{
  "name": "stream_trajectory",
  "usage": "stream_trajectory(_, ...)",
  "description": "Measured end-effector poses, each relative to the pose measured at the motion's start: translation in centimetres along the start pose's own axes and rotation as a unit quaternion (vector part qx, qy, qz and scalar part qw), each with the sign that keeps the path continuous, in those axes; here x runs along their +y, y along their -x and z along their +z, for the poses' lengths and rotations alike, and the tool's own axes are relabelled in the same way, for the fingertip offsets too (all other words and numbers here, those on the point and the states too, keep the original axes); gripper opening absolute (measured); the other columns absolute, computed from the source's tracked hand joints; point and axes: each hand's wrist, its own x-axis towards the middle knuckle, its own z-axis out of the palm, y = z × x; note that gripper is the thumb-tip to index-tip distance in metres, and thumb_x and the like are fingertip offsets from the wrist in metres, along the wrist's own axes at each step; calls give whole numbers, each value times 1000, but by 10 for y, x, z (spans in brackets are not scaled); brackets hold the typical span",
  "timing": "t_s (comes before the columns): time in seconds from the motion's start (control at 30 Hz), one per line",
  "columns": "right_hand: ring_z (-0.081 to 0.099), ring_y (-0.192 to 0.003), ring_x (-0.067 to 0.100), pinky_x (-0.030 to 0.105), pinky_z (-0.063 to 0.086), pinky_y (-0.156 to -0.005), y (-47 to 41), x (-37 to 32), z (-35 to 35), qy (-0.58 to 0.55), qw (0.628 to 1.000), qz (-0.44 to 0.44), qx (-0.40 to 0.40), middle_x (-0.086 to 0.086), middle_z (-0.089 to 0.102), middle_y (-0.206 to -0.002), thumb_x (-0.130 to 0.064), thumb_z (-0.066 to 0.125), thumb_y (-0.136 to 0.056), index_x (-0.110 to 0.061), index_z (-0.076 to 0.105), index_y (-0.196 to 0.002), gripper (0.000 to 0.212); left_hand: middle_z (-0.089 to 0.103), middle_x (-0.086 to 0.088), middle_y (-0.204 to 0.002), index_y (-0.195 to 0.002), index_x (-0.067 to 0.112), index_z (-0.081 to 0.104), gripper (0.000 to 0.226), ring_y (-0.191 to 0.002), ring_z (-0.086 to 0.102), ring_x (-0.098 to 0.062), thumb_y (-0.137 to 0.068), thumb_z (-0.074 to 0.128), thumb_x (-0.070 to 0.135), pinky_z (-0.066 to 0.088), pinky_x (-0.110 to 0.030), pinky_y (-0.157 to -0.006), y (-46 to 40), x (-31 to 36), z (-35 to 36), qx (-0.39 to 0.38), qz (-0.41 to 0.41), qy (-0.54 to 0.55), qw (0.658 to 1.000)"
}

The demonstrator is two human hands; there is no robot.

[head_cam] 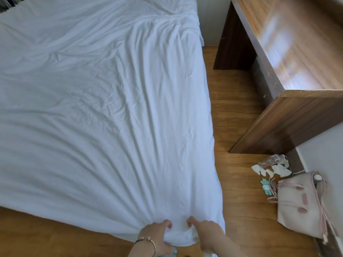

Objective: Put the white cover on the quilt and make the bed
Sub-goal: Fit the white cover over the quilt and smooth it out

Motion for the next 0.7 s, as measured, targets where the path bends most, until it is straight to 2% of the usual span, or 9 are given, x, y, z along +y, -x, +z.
stream_trajectory(0.17, 48, -81, 29, 32, 37, -73, 4, -2, 8, 12, 1000, 3, -20, -3, 39, -75, 2, 54, -79, -32, 27, -136, 71, 54, -1, -125, -132, 40, 34, 71, -114, 56, -24, -72, 68, 59, 43, -32, -91, 3, -3, 11, 14, 5, -3, 1000)
stream_trajectory(0.2, 51, -84, 29, 31, 38, -75, 6, -2, 9, 10, 999, 6, -30, -1, 46, -82, -1, 56, -80, -35, 24, -138, 75, 52, 0, -131, -137, 40, 31, 76, -118, 53, -24, -73, 67, 61, 42, -32, -94, 3, -5, 13, 8, 6, 1, 1000)
stream_trajectory(0.27, 56, -105, 29, 34, 40, -86, 10, 0, 17, 7, 998, 11, -63, 3, 54, -113, -13, 61, -83, -43, 13, -146, 85, 40, 0, -145, -148, 37, 21, 92, -132, 41, -22, -72, 61, 73, 35, -33, -106, 0, -6, 15, -27, -4, 13, 1000)
stream_trajectory(0.33, 44, -128, 25, 38, 36, -102, 20, 7, 24, 7, 995, 22, -96, 3, 43, -138, -30, 60, -89, -49, 2, -149, 85, 27, -1, -155, -152, 29, 19, 102, -141, 29, -22, -71, 43, 87, 24, -34, -115, 1, -7, 18, -69, -60, 45, 995)
stream_trajectory(0.4, 36, -135, 24, 39, 32, -107, 31, 16, 24, -13, 995, 26, -98, 3, 36, -146, -39, 53, -94, -49, 2, -150, 77, 23, -1, -158, -152, 32, 22, 79, -143, 26, -21, -87, 40, 73, 23, -35, -116, 7, -5, 18, -88, -61, 49, 993)
stream_trajectory(0.5, 33, -140, 22, 44, 33, -104, 44, 16, 19, 6, 996, 37, -86, -2, 33, -152, -45, 67, -85, -43, 4, -153, 93, 28, 0, -156, -150, 35, 25, 71, -142, 30, -22, -86, 47, 55, 30, -37, -113, 28, -3, 17, -63, -2, 4, 998)
stream_trajectory(0.6, 32, -141, 22, 41, 38, -107, 57, 1, 14, -19, 996, 54, -66, -5, 32, -154, -49, 70, -80, -43, 9, -152, 94, 46, -1, -146, -146, 30, 37, 66, -132, 45, -23, -85, 49, 53, 38, -31, -107, 44, -1, 18, -42, -9, 20, 999)
stream_trajectory(0.7, 38, -138, 20, 39, 41, -105, 62, -19, 11, -48, 995, 57, -63, -6, 38, -150, -47, 66, -81, -40, 16, -153, 87, 53, 0, -139, -144, 31, 39, 64, -127, 50, -23, -86, 50, 57, 41, -32, -104, 55, -7, 23, -37, -14, 39, 998)
